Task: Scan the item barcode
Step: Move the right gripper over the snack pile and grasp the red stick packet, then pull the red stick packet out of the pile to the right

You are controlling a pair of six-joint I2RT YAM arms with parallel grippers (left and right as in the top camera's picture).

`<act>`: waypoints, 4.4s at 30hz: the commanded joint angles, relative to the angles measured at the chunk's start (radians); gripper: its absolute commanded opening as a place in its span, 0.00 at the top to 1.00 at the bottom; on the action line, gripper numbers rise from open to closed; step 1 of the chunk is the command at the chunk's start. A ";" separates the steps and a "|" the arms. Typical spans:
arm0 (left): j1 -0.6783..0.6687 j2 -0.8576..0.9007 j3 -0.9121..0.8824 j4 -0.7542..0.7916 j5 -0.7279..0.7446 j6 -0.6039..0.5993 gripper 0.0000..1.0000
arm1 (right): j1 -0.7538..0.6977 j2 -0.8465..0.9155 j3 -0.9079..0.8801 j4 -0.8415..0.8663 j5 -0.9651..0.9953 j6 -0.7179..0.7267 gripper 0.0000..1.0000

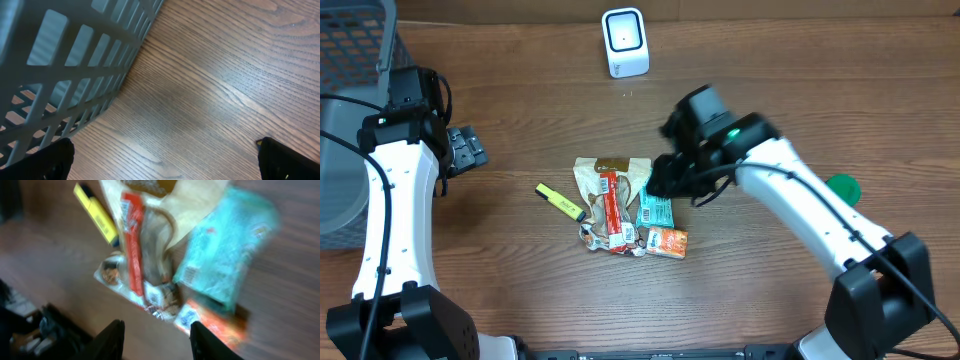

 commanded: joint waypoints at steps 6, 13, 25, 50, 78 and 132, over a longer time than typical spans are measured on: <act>-0.003 -0.015 0.015 0.000 -0.003 0.018 0.00 | 0.278 -0.012 -0.129 0.282 0.243 0.151 0.57; -0.003 -0.015 0.015 0.000 -0.003 0.018 0.00 | 0.379 -0.011 -0.145 0.282 0.389 0.301 0.62; -0.003 -0.015 0.015 0.000 -0.003 0.018 0.00 | 0.382 0.081 -0.191 0.335 0.385 0.360 0.62; -0.003 -0.015 0.015 0.001 -0.003 0.018 0.00 | 0.381 0.138 -0.192 0.327 0.383 0.386 0.77; -0.003 -0.015 0.015 0.000 -0.003 0.018 0.00 | 0.327 -0.118 -0.132 0.071 0.181 -0.414 0.96; -0.003 -0.015 0.015 0.000 -0.003 0.018 0.00 | 0.104 -0.023 -0.328 -0.162 0.291 -0.530 0.96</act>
